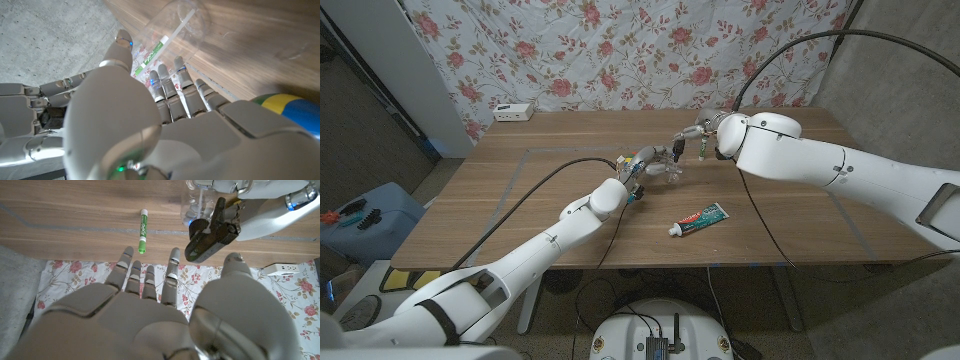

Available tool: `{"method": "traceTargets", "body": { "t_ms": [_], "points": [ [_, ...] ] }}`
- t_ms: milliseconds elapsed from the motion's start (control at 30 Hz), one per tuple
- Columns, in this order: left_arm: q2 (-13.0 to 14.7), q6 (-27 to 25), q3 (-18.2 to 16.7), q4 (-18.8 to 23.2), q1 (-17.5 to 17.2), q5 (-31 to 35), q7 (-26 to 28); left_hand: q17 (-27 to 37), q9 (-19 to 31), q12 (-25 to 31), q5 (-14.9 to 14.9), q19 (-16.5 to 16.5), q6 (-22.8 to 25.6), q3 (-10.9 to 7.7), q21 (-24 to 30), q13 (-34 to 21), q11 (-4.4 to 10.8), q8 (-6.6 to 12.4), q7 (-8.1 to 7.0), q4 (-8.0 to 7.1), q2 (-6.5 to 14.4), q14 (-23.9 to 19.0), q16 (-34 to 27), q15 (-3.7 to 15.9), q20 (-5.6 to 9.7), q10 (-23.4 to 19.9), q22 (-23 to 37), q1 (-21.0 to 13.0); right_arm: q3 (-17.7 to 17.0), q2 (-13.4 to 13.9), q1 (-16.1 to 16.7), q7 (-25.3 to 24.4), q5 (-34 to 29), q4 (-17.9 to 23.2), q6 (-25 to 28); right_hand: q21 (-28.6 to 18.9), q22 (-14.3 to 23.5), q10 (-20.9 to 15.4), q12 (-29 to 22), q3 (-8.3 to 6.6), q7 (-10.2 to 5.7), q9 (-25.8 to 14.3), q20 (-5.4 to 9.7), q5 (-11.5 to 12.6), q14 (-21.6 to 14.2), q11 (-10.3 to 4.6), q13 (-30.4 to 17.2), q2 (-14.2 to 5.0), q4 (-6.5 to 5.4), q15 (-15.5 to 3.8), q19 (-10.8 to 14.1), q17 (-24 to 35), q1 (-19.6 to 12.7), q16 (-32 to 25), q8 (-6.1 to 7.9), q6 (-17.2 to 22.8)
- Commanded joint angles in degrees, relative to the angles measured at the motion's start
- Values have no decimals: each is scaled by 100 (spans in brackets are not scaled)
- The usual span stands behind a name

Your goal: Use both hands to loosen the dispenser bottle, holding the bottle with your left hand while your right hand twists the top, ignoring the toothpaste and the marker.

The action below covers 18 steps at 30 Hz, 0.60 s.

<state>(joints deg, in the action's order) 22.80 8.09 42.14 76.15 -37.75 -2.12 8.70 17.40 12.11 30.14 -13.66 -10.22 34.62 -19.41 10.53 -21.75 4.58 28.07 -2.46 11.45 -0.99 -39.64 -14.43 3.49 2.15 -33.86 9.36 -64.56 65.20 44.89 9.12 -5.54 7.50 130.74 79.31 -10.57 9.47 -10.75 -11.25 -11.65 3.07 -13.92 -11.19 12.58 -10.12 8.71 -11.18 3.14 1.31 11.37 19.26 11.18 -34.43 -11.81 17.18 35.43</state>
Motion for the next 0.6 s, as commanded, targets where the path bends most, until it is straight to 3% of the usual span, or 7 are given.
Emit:
{"method": "traceTargets", "body": {
  "t_ms": [33,600],
  "points": [
    [-44,66,25,-106,61,-19,-49,22,10,18,-49,-7,296,-275,-15,-756,350,54,-127,-252,651,-105,-28,596,239,-408,-1,213,225,-56,-219,-55,154,-148,44,-3,12,12,9,-52,-50,-25,-25,25,-6,43,-18,-6,99,39,-3,-5,-130,18,44,52],
    [-41,9,26,-85,76,-24,-57,28,9,10,-51,-3,293,-283,-15,-765,344,48,-117,-256,663,-107,-22,581,236,-417,-1,223,265,-52,-207,-182,173,-181,-87,-15,11,-29,-6,-282,-163,-82,14,33,-43,10,-18,-76,425,2,24,-12,-574,18,158,214]
  ]
}}
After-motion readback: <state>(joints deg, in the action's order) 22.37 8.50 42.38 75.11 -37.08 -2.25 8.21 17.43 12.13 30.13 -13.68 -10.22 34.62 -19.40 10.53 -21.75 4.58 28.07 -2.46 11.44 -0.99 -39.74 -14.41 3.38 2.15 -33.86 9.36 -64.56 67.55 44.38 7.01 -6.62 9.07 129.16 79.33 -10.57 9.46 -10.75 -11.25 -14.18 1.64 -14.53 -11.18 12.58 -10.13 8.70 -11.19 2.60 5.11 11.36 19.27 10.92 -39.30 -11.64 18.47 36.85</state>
